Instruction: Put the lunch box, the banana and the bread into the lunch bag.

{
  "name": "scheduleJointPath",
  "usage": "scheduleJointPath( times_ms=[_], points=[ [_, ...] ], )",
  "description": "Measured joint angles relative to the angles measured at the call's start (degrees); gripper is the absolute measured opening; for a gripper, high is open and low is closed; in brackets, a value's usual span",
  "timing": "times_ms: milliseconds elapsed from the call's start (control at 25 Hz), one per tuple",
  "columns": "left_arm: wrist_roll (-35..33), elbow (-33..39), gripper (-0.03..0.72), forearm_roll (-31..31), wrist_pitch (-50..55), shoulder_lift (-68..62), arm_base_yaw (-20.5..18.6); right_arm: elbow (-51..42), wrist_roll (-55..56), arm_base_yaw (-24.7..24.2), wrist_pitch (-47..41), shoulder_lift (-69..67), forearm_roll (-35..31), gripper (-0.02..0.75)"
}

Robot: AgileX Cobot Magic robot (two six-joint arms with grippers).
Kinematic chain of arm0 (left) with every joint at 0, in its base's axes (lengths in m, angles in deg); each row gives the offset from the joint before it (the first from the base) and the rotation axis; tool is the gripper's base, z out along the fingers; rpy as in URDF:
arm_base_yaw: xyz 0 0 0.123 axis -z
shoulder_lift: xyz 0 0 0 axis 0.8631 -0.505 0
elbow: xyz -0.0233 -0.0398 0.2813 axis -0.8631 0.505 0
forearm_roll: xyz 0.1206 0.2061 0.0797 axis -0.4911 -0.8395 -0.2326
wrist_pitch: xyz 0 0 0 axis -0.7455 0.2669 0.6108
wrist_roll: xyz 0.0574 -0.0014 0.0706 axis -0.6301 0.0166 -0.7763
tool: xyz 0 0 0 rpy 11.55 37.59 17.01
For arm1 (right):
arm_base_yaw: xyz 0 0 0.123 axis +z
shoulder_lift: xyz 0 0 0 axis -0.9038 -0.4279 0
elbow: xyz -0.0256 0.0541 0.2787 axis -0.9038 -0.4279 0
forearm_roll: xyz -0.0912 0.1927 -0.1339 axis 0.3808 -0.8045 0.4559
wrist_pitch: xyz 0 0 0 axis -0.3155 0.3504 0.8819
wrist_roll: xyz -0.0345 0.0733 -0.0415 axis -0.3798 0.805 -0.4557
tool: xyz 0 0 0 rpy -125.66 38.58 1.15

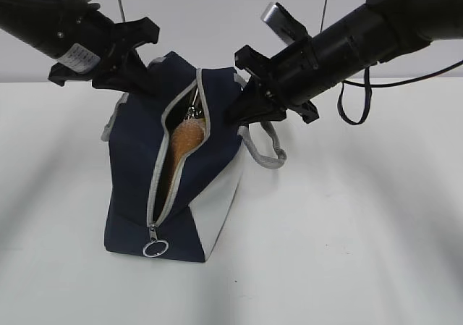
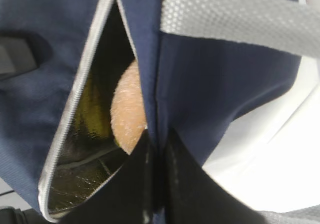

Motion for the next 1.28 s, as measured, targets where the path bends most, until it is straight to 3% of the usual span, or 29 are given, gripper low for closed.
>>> scheduleJointPath(
  times_ms=[160, 480, 1000, 1080, 1120, 1280],
  points=[
    [-2.19, -0.02, -0.003, 5.19, -0.85, 0.0, 0.55, 3.55, 4.7, 0.0, -1.53, 2.02, 7.15, -0.006],
    [-2.35, -3.74, -0.003, 5.97, -4.48, -1.78, 6.81, 11.8, 15.3, 0.0, -7.94, 3.54, 24.65, -0.006],
    [-2.36, -6.82, 0.001, 7.32, -6.4, -6.18, 8.82, 14.89, 17.81, -0.03, -11.26, 3.13, 33.12, 0.002],
    [-2.41, -6.82, 0.048, 5.84, -6.46, -6.18, 8.82, 14.94, 17.81, -0.03, -11.26, 2.79, 33.12, 0.062],
    [-2.41, -6.82, 0.109, 4.93, -6.46, -6.18, 8.82, 14.94, 17.81, -0.03, -11.26, 2.79, 32.98, 0.115],
    [-2.41, -6.82, 0.428, 2.0, -4.12, -6.04, 7.94, 15.03, 17.81, -0.03, -11.45, 2.79, 32.57, 0.433]
  ],
)
